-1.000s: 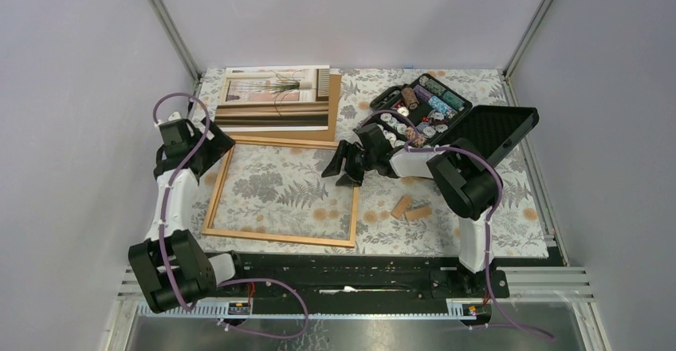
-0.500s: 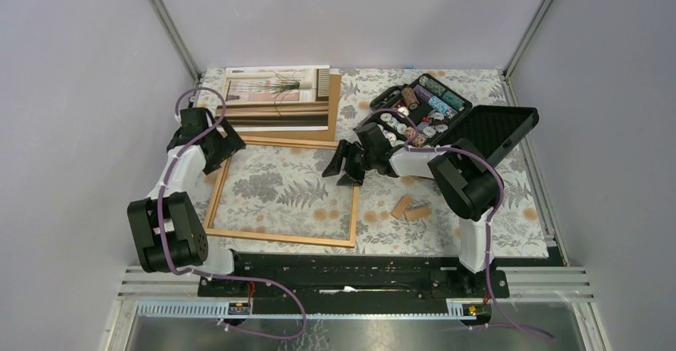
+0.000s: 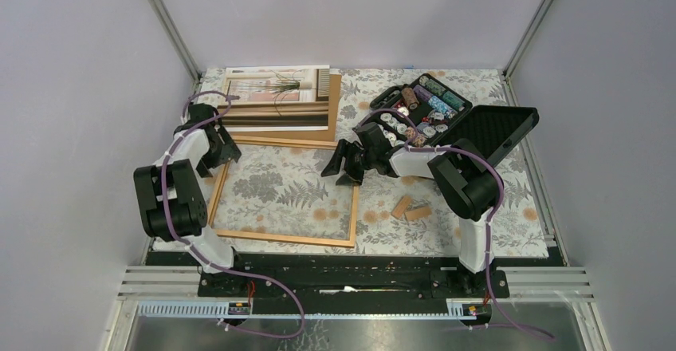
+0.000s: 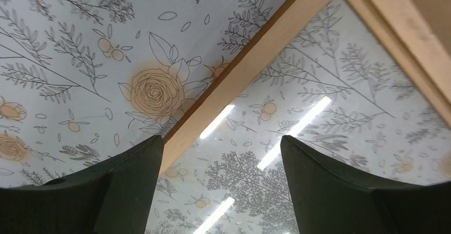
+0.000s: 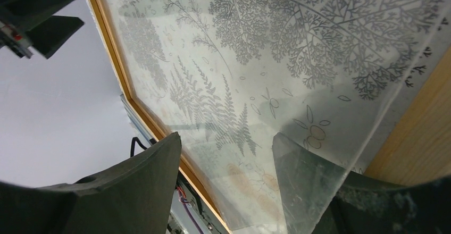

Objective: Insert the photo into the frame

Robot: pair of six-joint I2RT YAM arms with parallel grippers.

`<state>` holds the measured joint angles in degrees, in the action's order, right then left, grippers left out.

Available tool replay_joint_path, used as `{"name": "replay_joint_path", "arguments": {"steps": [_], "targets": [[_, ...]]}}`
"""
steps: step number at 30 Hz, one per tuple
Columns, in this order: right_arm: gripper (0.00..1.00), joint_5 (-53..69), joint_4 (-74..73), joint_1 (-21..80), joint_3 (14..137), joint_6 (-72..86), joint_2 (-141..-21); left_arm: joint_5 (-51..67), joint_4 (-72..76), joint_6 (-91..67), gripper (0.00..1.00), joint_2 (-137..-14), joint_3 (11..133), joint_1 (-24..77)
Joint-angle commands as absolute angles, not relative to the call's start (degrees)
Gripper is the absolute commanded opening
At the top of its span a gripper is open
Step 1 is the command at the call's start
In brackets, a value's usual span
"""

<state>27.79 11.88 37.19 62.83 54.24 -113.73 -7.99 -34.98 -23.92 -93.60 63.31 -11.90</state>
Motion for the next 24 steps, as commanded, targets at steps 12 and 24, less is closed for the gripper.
{"name": "replay_joint_path", "arguments": {"steps": [12, 24], "targets": [[0.71, 30.76, 16.30, 37.88, 62.30, 55.20, -114.06, -11.59, -34.01, -21.71, 0.63, -96.25, 64.64, -12.76], [0.71, 31.21, 17.55, 37.91, 62.14, 56.33, -114.69, -9.75, -33.87, -21.49, 0.46, -99.62, 65.36, -14.18]]}}
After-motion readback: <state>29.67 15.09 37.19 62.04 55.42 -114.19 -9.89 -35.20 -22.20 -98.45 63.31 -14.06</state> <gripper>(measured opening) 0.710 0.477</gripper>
